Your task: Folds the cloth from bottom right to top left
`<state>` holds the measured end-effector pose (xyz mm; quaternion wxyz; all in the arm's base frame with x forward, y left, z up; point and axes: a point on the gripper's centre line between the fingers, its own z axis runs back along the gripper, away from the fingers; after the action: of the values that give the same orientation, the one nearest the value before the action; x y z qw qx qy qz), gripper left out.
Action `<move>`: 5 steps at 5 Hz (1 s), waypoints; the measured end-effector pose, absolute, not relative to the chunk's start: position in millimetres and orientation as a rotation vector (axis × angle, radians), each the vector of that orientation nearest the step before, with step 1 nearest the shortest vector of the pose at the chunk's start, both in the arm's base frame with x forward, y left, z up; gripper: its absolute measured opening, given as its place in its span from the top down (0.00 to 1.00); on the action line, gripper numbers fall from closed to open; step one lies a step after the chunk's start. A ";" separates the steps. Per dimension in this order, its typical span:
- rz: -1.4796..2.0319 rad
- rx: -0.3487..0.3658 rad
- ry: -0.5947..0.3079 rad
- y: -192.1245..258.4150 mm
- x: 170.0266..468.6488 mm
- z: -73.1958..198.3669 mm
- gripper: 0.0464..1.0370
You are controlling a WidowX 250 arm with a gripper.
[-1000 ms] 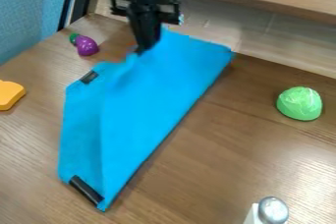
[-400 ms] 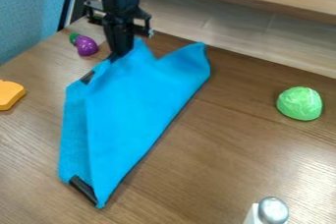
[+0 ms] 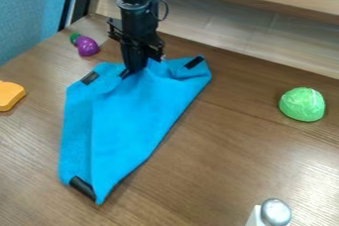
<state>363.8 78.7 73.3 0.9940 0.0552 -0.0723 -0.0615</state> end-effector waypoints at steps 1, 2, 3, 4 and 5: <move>-0.154 0.108 -0.132 78.9 362.8 59.3 0.99; -0.139 0.106 -0.119 84.1 357.6 55.3 0.99; -0.103 0.092 -0.102 95.6 348.0 47.9 0.99; -0.057 0.077 -0.084 105.1 339.2 43.2 0.97; -0.012 0.029 -0.110 107.0 334.4 48.4 0.79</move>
<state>334.4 107.0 48.4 0.9984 0.0143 -0.0550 -0.0058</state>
